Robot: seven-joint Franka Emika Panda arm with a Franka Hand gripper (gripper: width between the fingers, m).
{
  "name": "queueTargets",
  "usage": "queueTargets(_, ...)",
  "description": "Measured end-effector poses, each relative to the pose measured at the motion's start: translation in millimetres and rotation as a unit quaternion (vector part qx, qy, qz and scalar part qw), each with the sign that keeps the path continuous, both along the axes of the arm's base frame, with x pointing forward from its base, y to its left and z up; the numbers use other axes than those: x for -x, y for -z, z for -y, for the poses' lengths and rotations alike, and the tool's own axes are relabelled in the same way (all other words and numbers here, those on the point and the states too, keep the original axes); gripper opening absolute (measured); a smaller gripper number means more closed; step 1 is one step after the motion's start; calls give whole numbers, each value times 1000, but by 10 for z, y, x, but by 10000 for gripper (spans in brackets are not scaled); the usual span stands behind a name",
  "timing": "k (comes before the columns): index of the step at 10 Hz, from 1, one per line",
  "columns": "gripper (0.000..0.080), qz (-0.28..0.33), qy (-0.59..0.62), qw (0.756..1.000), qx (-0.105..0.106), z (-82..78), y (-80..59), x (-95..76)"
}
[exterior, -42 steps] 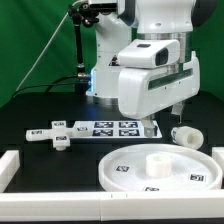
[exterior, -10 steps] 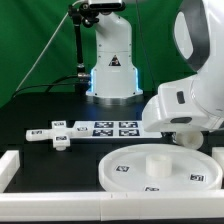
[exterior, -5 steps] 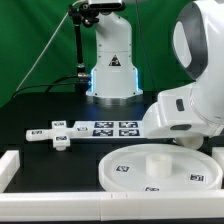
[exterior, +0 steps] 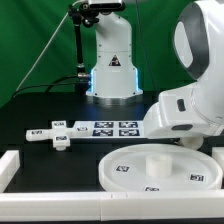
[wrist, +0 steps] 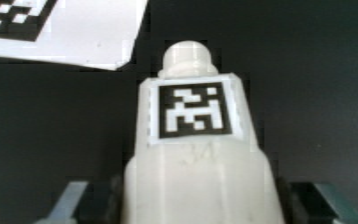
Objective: Assemble round table
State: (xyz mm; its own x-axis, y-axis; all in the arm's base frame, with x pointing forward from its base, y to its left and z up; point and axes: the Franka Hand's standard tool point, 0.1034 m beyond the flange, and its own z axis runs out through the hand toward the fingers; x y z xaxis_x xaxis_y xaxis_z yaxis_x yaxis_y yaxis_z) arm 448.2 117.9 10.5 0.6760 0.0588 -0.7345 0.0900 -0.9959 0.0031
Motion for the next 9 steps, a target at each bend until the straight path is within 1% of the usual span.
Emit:
queueTargets(1, 406, 0, -2, 1000, -1, 0, -2, -2)
queueTargets(2, 406, 1, -10, 1000, -9, 3, -37, -17)
queueTargets(3, 406, 4, -22, 1000, -21, 14, -159, -61)
queueTargets(5, 407, 30, -60, 996, -67, 106, -504, -238)
queueTargets(6, 407, 33, -65, 995, -74, 128, -571, -272)
queueTargets(7, 408, 35, -66, 994, -74, 113, -534, -267)
queueTargets(9, 409, 51, -66, 994, -76, 104, -515, -314)
